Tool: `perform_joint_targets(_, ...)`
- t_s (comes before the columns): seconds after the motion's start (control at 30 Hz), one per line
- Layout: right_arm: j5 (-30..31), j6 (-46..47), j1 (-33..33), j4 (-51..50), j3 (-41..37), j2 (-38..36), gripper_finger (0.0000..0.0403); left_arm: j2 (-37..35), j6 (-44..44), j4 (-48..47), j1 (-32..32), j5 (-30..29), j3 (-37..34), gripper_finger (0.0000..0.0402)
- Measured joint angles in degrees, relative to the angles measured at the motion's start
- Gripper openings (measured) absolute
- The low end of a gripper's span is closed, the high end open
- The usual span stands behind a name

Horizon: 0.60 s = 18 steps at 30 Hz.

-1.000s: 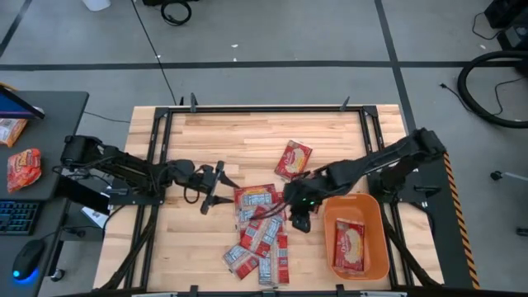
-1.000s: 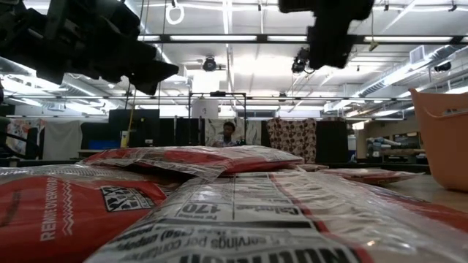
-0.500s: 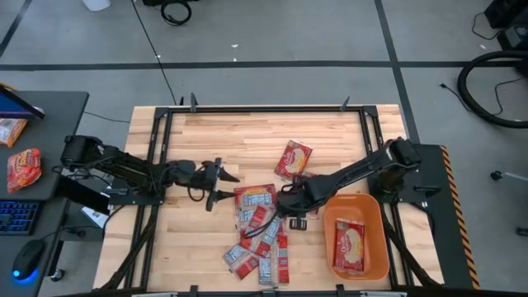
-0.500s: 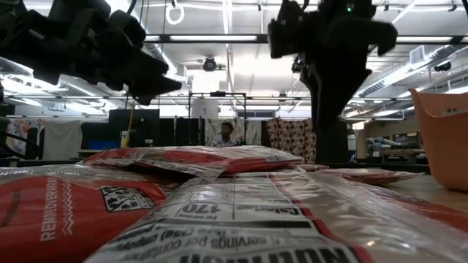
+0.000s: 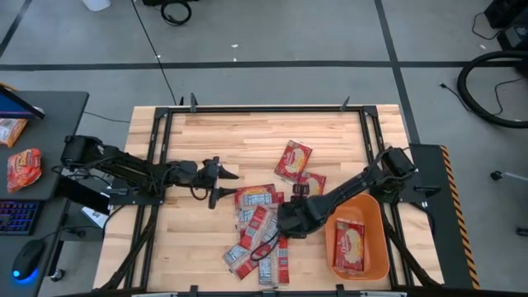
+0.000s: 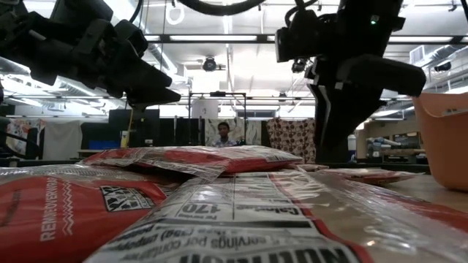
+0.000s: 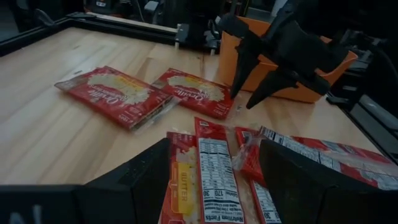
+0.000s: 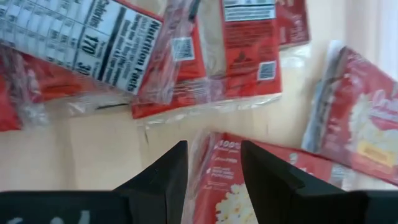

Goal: Sort popcorn bags into baskets
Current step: Put the red popcorn bag into the orange bin

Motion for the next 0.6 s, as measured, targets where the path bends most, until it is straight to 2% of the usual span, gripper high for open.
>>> perform_joint_targets(0.1, 1.6, 1.1, 0.3, 1.8, -0.8, 0.0, 0.0154, 0.0, 0.2, 0.2, 0.0, -0.4, 0.0, 0.0247)
perform_joint_targets(0.6, 0.2, 2.7, 0.3, 5.9, -6.2, 0.0, 0.0154, 0.0, 0.5, -0.1, 0.0, -0.4, 0.0, 0.0247)
